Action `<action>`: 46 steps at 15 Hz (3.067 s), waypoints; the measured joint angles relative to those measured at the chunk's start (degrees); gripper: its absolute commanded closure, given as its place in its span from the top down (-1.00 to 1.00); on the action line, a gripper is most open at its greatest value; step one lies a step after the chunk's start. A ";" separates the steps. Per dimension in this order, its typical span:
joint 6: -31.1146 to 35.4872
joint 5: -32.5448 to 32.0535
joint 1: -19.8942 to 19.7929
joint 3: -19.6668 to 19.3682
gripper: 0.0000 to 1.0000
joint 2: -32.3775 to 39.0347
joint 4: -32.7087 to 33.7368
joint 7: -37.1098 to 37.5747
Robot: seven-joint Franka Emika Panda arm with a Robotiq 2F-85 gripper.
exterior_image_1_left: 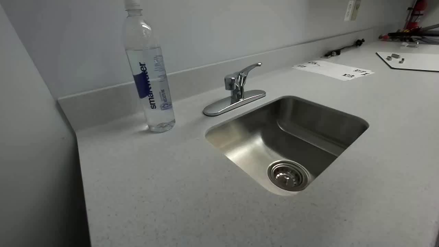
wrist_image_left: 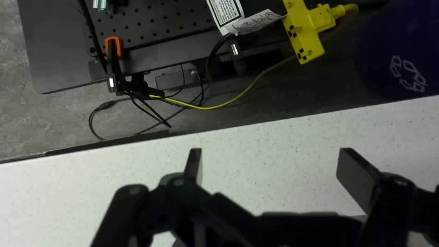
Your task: Move the faucet to the right
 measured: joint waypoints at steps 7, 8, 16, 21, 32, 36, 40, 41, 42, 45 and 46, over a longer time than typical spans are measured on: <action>0.01 0.00 0.00 0.00 1.00 0.10 0.01 0.00; 0.01 0.00 0.00 0.00 1.00 0.10 0.01 0.00; 0.01 0.00 0.00 0.00 1.00 0.10 0.01 0.00; 0.01 0.00 0.00 0.00 1.00 0.10 0.01 0.00; 0.01 0.00 0.00 0.00 1.00 0.10 0.01 0.00; 0.01 0.00 0.01 -0.02 1.00 0.13 0.01 0.00; 0.08 -0.02 0.02 -0.13 1.00 0.96 0.43 -0.04; 0.11 -0.02 0.02 -0.17 1.00 1.48 0.79 -0.06; 0.14 -0.02 0.02 -0.19 1.00 2.10 1.30 -0.07; 0.27 0.02 0.08 -0.25 1.00 4.54 3.88 -0.28; 0.37 0.06 0.13 -0.27 1.00 5.40 5.01 -0.43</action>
